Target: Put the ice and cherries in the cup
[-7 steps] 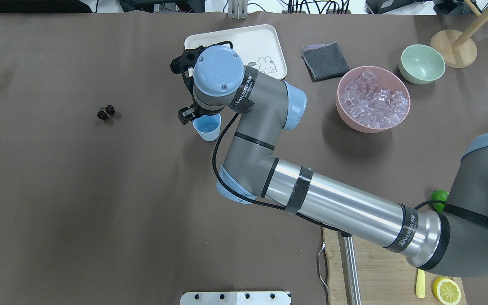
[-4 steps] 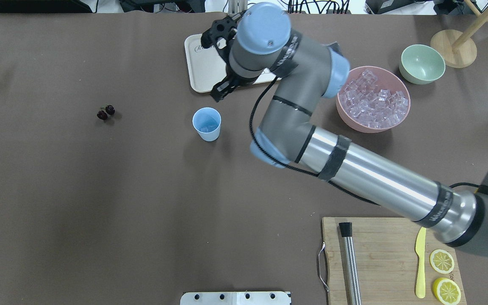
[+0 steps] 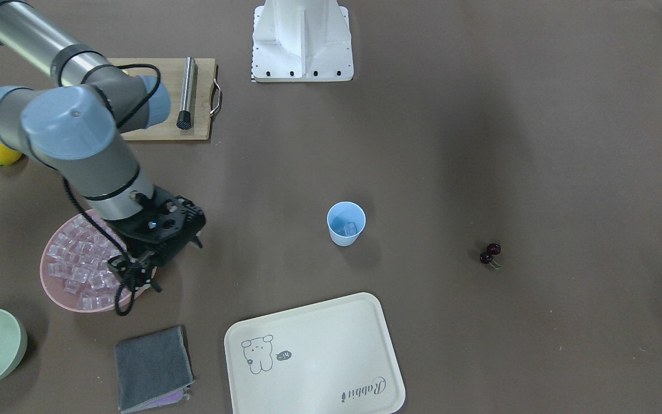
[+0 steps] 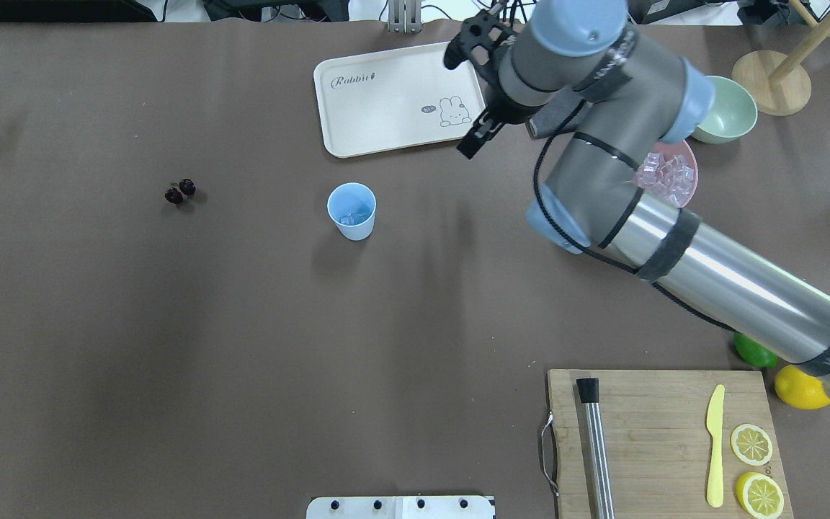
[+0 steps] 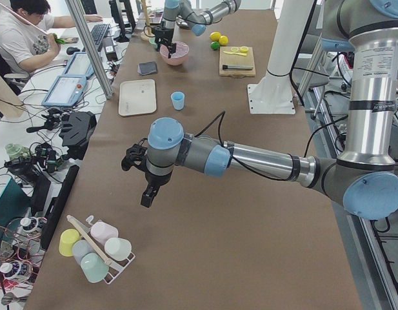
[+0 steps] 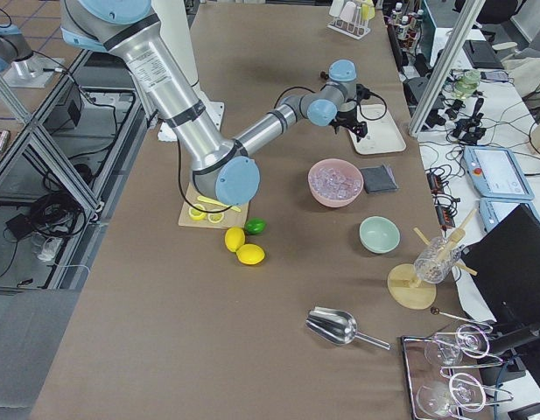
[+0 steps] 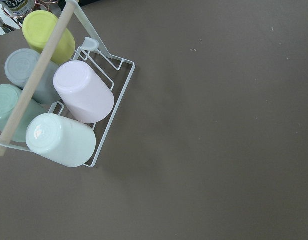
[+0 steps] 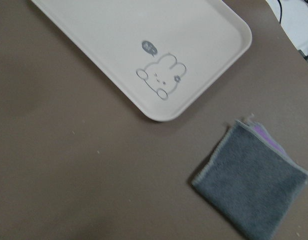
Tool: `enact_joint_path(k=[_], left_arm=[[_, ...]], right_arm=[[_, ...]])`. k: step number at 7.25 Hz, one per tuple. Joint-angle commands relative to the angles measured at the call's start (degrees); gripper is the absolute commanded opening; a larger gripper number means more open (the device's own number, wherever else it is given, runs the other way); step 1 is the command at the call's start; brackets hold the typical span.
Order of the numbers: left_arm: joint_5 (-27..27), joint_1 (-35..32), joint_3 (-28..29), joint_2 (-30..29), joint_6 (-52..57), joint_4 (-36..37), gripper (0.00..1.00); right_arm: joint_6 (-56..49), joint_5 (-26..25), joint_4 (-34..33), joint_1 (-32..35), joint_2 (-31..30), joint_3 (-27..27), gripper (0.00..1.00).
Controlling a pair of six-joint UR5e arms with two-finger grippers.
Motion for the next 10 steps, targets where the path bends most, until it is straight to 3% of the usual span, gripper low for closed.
enact_joint_path(k=[1, 5, 10], left_arm=[[0.00, 0.00, 0.07, -0.01, 0.02, 0.00, 0.98], [0.00, 0.00, 0.33, -0.71, 0.11, 0.00, 0.98], [0.00, 0.00, 0.24, -0.72, 0.11, 0.00, 0.98]], right_arm=[[-7.53, 0.94, 0.16, 3.85, -6.69, 3.27, 0.99], [-10.78, 0.84, 1.30, 3.85, -14.34, 5.90, 0.99], [-10.70, -1.63, 1.31, 1.83, -15.32, 5.82, 0.99]])
